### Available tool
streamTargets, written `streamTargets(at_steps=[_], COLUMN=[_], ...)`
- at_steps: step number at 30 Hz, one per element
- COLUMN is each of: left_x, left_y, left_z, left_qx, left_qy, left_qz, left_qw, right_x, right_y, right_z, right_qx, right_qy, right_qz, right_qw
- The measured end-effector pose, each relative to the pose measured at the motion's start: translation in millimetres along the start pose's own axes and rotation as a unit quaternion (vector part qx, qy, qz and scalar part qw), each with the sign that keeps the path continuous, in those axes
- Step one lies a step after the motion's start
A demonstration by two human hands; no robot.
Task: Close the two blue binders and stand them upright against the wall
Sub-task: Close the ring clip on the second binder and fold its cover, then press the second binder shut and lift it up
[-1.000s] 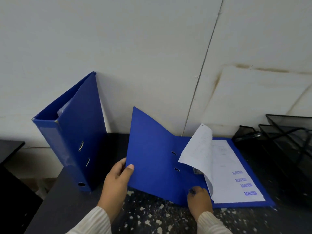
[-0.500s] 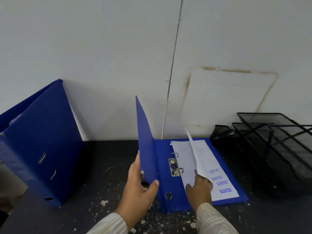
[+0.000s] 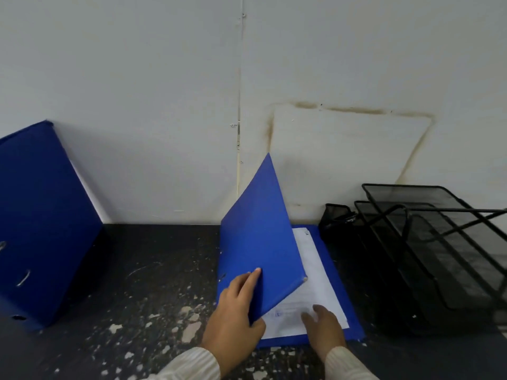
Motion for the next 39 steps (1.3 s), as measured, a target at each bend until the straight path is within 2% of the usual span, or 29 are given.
streamTargets(at_steps=[3,5,8,10,12,14,17,20,28,32,34,37,39], left_x=[-6.9,-10.7,-16.2,-19.3,-22.7,-24.6,-26.1,-25.2,-15.1,-10.9,-9.3,-8.0,-9.4], left_y=[-24.2,-39.5,-60.2,-70.7,-79.5,-85.0,-88.7,-88.5,-90.2,-92.6,-93.8,-92.0,-90.4], left_z=[5.5,11.3,22.3,28.6,33.3,38.4,45.5,50.8,55.2,53.7,54.1,58.7,62.9], left_qx=[-0.079,-0.128,-0.195,-0.228,-0.257,-0.282,-0.314,-0.361,-0.417,-0.447,-0.460,-0.462,-0.444], left_qy=[0.028,0.053,0.085,0.100,0.110,0.120,0.124,0.116,0.122,0.106,0.103,0.108,0.107], left_qz=[0.027,0.044,0.075,0.096,0.109,0.117,0.120,0.120,0.139,0.128,0.122,0.115,0.115], left_qw=[0.996,0.989,0.974,0.964,0.954,0.945,0.934,0.918,0.890,0.879,0.874,0.873,0.882], right_x=[-5.8,-10.2,-16.4,-22.9,-26.8,-26.3,-31.8,-38.6,-42.3,-46.6,-46.2,-42.4,-39.5], right_y=[13.3,17.6,22.6,27.1,31.9,31.7,30.7,33.6,28.6,41.6,46.3,46.0,42.6], right_z=[-11.5,-24.0,-40.1,-37.9,-35.9,-33.4,-40.0,-48.9,-59.6,-60.5,-54.3,-38.3,-31.2], right_qx=[-0.086,-0.227,-0.457,-0.562,-0.622,-0.653,-0.676,-0.660,-0.529,-0.338,-0.219,-0.027,0.032], right_qy=[-0.007,-0.040,-0.096,-0.095,-0.094,-0.094,-0.091,-0.084,-0.091,-0.063,-0.036,-0.004,0.004], right_qz=[0.003,-0.011,-0.036,-0.013,0.022,0.060,0.054,0.020,0.007,-0.031,-0.034,-0.014,-0.017], right_qw=[0.996,0.973,0.883,0.822,0.777,0.749,0.729,0.746,0.844,0.938,0.974,1.000,0.999])
Point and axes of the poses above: each hand's wrist, its own x-axis away from the middle knuckle, its own y-axis out of the back of the hand, z = x × y, the point moved 9 cm from there along -x, towards the middle knuckle, and after that the axes turned 15 degrees about y, right-handed, at the moved point
